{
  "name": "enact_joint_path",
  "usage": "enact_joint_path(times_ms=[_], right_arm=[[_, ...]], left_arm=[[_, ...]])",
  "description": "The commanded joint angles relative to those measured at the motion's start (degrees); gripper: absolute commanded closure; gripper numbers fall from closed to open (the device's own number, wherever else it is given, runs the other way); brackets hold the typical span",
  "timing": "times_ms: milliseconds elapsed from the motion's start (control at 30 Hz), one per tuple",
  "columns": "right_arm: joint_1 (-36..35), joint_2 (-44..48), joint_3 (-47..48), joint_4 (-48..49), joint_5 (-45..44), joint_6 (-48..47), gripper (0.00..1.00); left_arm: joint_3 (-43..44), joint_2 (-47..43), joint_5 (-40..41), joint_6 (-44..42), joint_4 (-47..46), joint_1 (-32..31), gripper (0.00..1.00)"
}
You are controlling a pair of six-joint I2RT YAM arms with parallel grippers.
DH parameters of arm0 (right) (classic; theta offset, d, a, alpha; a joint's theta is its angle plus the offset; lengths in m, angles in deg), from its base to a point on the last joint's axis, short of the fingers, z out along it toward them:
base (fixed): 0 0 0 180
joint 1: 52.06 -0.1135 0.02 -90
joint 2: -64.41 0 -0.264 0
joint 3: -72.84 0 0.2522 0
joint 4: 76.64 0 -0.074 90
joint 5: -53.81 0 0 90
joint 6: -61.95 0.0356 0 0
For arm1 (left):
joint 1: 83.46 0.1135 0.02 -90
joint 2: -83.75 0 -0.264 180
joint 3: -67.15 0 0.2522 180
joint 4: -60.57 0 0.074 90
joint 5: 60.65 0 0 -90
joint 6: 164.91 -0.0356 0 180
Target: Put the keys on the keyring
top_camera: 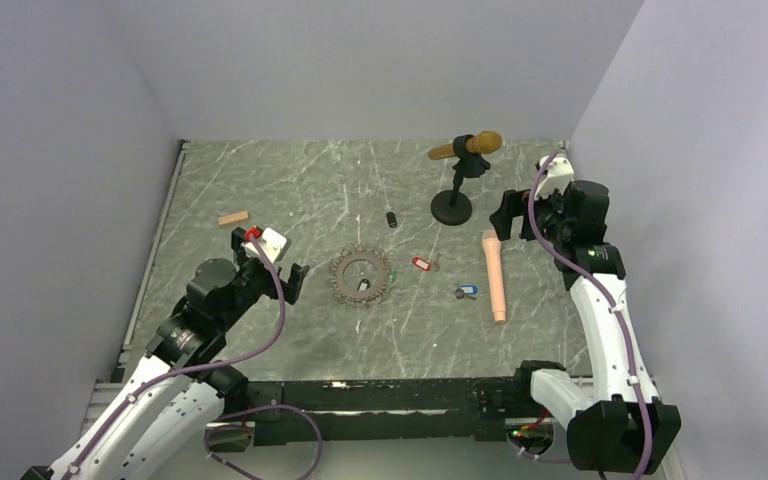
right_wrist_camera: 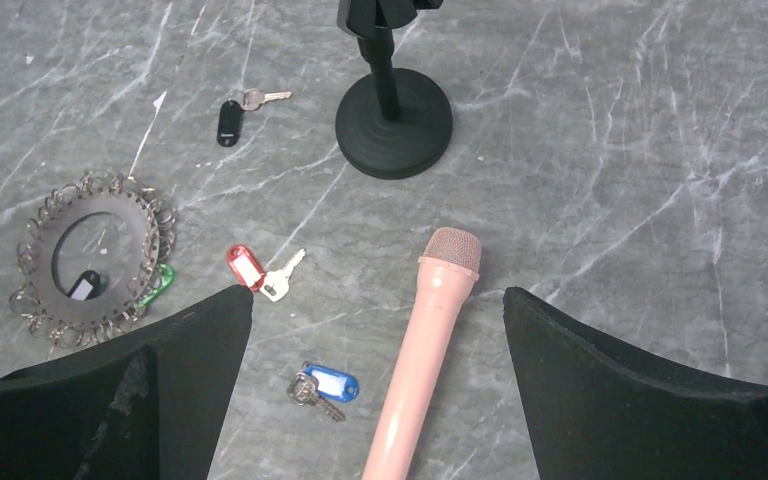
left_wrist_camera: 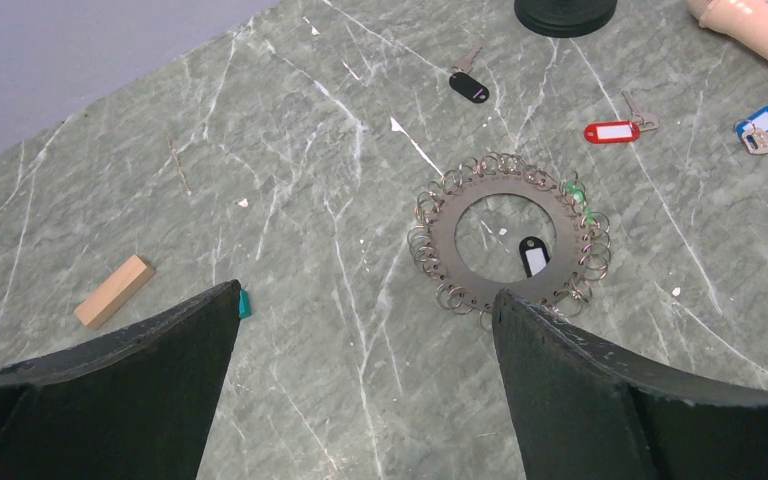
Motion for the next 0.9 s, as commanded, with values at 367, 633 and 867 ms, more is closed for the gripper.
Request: enact_joint_path(times_ms=[367,633,867], right_arm=[[-0.6,-1.5,-3.6,-11.7,32.7,-34.2,0.00],[-7.1,-10.9,0.0,-22.0,27.9,-43.7,0.00],[-15.1,-17.7,2.3,-19.8,7.8,-36.4,0.00]], left_arm=[[0.3,-1.1,-1.5,1.1,-1.3,0.4,0.01],[0.3,-1.3,-2.3,1.8,-1.3,0.8,0.01],[0.9,0.6,-3.6,1.8,-0.3,1.0,0.01]])
